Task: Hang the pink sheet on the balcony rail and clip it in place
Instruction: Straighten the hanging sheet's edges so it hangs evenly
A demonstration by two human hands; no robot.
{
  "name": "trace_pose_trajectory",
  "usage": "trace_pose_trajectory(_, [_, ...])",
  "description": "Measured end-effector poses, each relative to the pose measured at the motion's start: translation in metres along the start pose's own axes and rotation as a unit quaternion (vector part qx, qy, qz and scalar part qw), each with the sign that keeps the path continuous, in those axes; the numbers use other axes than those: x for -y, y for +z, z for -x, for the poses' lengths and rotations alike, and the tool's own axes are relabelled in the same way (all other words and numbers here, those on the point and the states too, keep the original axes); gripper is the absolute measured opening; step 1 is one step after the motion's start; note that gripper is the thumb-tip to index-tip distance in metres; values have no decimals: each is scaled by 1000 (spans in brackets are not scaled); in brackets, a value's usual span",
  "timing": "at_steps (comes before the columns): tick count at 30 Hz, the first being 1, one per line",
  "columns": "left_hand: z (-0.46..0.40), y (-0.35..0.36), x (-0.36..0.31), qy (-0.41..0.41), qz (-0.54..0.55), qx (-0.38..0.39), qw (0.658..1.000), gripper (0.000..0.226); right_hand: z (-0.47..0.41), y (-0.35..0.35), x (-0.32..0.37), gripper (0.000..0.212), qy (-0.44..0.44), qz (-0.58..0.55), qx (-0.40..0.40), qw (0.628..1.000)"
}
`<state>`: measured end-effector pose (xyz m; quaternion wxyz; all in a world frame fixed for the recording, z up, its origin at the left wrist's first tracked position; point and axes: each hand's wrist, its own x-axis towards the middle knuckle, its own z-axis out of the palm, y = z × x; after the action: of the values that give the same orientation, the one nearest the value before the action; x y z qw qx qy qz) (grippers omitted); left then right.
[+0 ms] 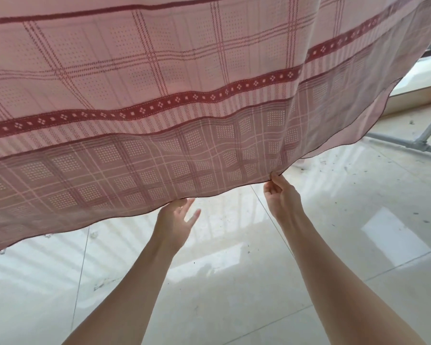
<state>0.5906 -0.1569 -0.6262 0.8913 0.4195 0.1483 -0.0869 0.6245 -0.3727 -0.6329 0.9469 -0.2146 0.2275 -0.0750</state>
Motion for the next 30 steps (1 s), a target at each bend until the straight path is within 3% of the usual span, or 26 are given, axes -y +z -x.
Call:
trace_pose_trajectory(2, [-3, 23, 19, -32, 4, 51, 998, 28, 5, -2, -1, 17, 3, -4, 5, 1000])
trace_pose_trajectory(5, [-8, 58, 44, -45, -68, 80, 993, 19, 11, -5, 0, 18, 0, 10, 18, 1000])
trace_pose_trajectory(8, [-14, 81, 61, -9, -103, 42, 994, 13, 12, -11, 1, 19, 5, 41, 42, 998])
trace_pose_trajectory(14, [-15, 83, 68, 29, -60, -59, 996, 9, 4, -10, 9, 10, 69, 52, 105, 991])
trace_pose_trajectory(17, [-18, 70, 57, 39, -56, -78, 995, 8, -5, -2, 21, 38, 105, 96, 158, 977])
trace_pose_trajectory(19, [-18, 64, 53, 41, -56, -82, 994, 6, -13, 6, 28, 44, 107, 89, 170, 976])
trace_pose_trajectory(24, [-18, 52, 45, 55, -46, -94, 993, 6, -37, 24, 56, 31, 66, -8, 116, 991])
trace_pose_trajectory(30, [-27, 40, 29, 76, -52, -110, 990, 7, -63, 14, 94, 18, -9, 28, 92, 995])
